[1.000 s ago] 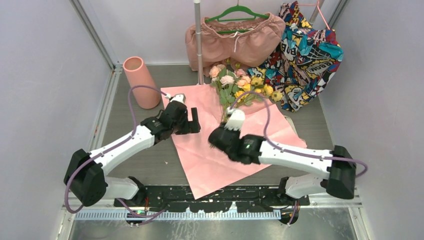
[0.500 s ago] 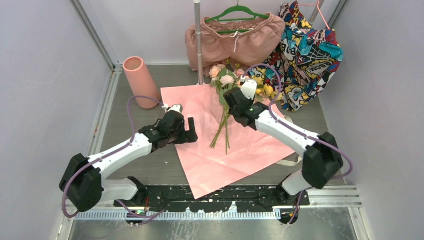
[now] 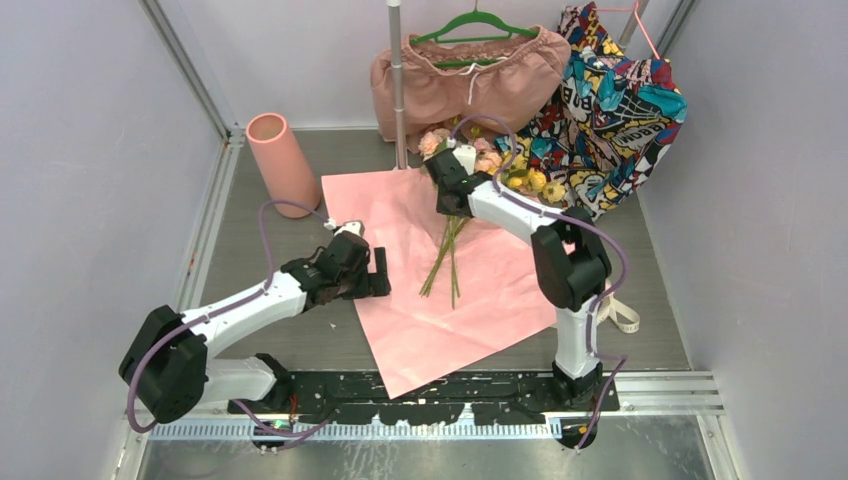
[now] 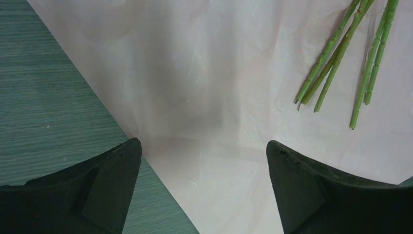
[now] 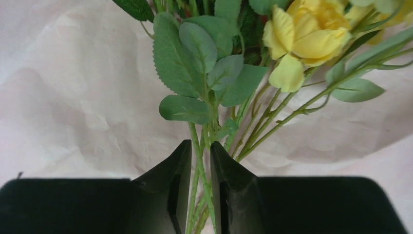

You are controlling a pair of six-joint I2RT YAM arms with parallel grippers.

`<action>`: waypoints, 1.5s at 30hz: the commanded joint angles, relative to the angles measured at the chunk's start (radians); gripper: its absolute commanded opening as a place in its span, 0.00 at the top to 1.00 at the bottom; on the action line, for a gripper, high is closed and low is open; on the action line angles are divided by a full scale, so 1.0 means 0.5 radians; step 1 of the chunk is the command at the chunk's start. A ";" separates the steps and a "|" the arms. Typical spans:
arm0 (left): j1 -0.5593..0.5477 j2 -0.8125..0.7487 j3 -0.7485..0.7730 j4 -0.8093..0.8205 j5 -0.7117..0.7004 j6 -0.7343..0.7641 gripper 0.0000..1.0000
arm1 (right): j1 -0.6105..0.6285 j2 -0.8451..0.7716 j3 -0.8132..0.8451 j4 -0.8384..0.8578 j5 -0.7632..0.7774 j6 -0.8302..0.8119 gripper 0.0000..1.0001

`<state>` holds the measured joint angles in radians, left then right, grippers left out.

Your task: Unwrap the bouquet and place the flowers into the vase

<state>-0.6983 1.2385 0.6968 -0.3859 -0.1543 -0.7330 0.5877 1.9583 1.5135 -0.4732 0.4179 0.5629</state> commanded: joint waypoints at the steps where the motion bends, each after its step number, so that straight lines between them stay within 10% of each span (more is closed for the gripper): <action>1: -0.007 -0.006 0.009 0.028 -0.059 -0.001 0.00 | 0.010 0.087 0.119 0.010 -0.071 -0.047 0.74; 21: -0.005 0.073 -0.032 0.117 -0.033 -0.022 0.00 | 0.012 0.196 -0.017 0.111 -0.252 -0.012 0.73; 29: -0.006 0.085 -0.031 0.115 -0.042 -0.016 0.00 | 0.011 0.222 -0.030 0.112 -0.256 0.004 0.99; 45: -0.007 0.128 -0.034 0.184 -0.021 -0.031 0.00 | 0.127 -0.331 -0.057 -0.039 -0.118 -0.115 0.99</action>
<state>-0.6983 1.2987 0.6781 -0.3470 -0.1665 -0.7338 0.6243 1.9514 1.4883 -0.4805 0.3187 0.5316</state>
